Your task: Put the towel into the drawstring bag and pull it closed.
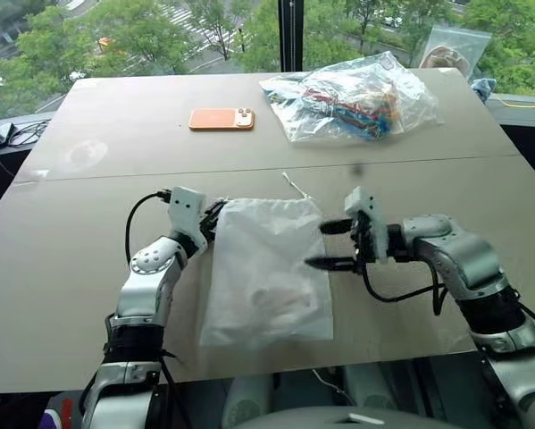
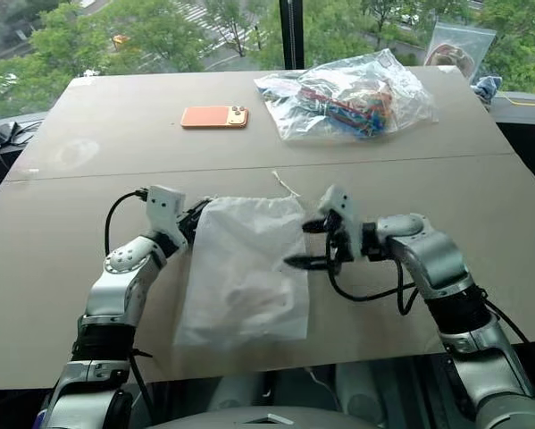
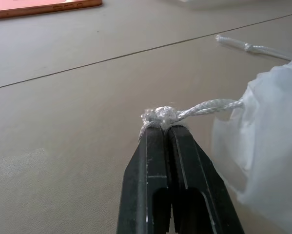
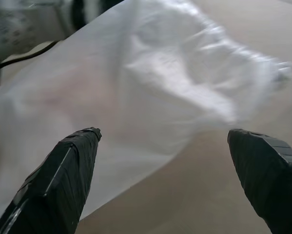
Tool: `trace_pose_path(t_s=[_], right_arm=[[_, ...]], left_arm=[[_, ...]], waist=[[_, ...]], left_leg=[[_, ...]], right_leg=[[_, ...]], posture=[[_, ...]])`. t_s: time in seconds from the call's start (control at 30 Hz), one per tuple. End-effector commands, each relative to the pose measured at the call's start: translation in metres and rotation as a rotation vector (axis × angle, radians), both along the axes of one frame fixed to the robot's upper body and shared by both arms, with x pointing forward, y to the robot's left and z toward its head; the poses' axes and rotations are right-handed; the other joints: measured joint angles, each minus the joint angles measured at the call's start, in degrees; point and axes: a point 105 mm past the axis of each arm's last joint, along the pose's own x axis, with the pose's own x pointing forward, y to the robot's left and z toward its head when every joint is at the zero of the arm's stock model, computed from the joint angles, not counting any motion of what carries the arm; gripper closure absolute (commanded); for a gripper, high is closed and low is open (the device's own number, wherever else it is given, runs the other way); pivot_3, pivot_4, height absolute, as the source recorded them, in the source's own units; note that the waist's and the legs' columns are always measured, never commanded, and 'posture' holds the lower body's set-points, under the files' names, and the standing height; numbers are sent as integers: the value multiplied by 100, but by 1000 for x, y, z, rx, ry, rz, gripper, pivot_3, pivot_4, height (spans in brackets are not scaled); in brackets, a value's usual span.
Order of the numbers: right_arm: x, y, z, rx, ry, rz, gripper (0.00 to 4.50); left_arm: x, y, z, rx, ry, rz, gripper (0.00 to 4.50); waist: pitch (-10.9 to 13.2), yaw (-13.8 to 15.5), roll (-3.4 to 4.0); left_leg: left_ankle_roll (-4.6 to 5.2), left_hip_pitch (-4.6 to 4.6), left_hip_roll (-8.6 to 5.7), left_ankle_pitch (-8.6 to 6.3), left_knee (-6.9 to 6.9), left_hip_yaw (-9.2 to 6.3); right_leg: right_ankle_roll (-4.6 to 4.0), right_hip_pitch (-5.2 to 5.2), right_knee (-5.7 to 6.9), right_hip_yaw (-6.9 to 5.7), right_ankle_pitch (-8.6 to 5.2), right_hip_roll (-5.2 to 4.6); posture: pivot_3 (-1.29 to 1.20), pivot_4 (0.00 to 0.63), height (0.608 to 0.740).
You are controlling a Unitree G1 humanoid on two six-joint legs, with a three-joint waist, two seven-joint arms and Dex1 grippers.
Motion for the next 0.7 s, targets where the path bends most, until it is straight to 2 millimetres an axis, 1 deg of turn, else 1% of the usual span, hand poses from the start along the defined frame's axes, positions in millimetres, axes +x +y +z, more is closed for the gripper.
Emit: trace_pose_path(t_s=[0.03,0.1,0.17,0.23,0.33,0.43,0.57,0.63,0.7], right_arm=[[16,-9,26,141,98,-144,18],[27,-8,31,195,173,-199,18],[36,-4,28,188,229,-222,18],[43,2,20,170,284,-226,18],[52,10,4,105,352,-221,18],[52,8,-15,-30,357,-195,18],[50,-3,-22,-131,328,-161,18],[50,-7,-28,-179,309,-147,18],[48,-7,-37,-216,303,-129,540]], left_arm=[[4,-15,12,35,-62,-81,4500],[4,-22,13,48,-73,-112,4500],[5,-25,15,46,-79,-125,4500],[6,-28,17,55,-91,-139,4500],[3,-31,19,73,-116,-153,4500],[-5,-39,25,69,-151,-171,4500],[-17,-49,36,24,-194,-177,4500],[-22,-53,44,-26,-213,-177,4500],[-26,-59,54,-61,-236,-190,4500]], waist=[[0,-8,0],[0,-19,1],[0,-14,1],[0,-10,1],[0,-18,1],[0,-20,2],[0,-2,1],[-1,18,1],[-1,24,1]], left_leg=[[0,3,0,0,0,1],[-1,4,3,1,0,2],[-1,5,3,1,-1,0],[0,5,2,0,-3,1],[0,0,2,0,-4,5],[0,-6,2,0,-9,7],[1,-7,1,-1,-9,8],[1,-6,1,-1,-8,4],[1,-4,1,-1,-5,-2]], right_leg=[[0,0,4,3,0,1],[-2,-1,10,7,0,5],[-3,-2,16,9,0,7],[-3,-2,14,9,0,7],[-2,-3,5,11,0,6],[-2,-8,-2,12,0,5],[-1,-6,-7,10,0,0],[-1,-5,-5,7,0,0],[-1,2,-4,1,0,0]], posture=[[0,150,740],[0,150,740],[0,150,740],[0,150,740],[0,150,740],[0,150,740],[0,150,740],[0,150,740],[0,150,740]])
